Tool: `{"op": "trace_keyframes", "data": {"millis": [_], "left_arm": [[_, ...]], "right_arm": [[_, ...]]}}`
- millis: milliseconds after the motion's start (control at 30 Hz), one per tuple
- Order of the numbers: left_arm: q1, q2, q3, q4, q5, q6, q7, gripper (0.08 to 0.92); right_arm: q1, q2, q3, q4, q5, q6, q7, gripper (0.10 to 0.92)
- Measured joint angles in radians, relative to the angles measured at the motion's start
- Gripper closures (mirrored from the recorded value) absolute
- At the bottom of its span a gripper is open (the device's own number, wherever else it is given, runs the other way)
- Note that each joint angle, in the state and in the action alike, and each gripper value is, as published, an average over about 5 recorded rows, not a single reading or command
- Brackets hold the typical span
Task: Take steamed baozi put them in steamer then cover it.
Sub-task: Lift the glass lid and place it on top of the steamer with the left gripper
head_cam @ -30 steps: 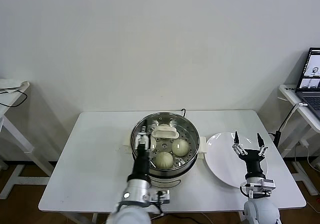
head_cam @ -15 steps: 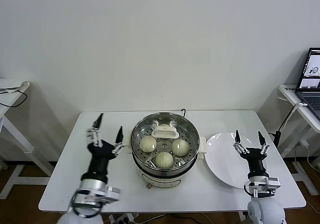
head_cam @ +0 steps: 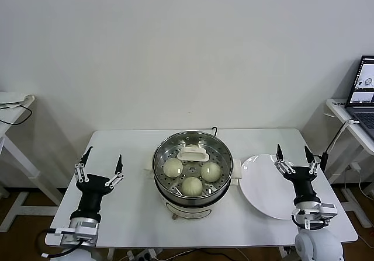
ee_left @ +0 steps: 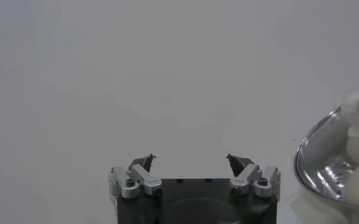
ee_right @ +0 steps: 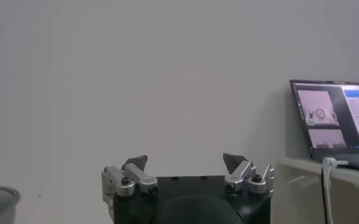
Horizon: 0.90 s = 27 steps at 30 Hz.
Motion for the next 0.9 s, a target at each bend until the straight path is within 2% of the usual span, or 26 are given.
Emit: {"op": "trace_keyframes", "data": {"millis": [367, 900], "left_arm": [[0.048, -0.037, -0.039, 0.026, -0.101, -0.086, -0.009, 0.177], [0.058, -0.045, -0.053, 0.056, -0.147, -0.118, -0.01, 0.177]], "right_arm": [[-0.032, -0.003, 0.002, 0.068, -0.003, -0.032, 0.003, 0.203], [-0.048, -0.004, 0.003, 0.093, -0.027, -0.058, 0.008, 0.203]]}}
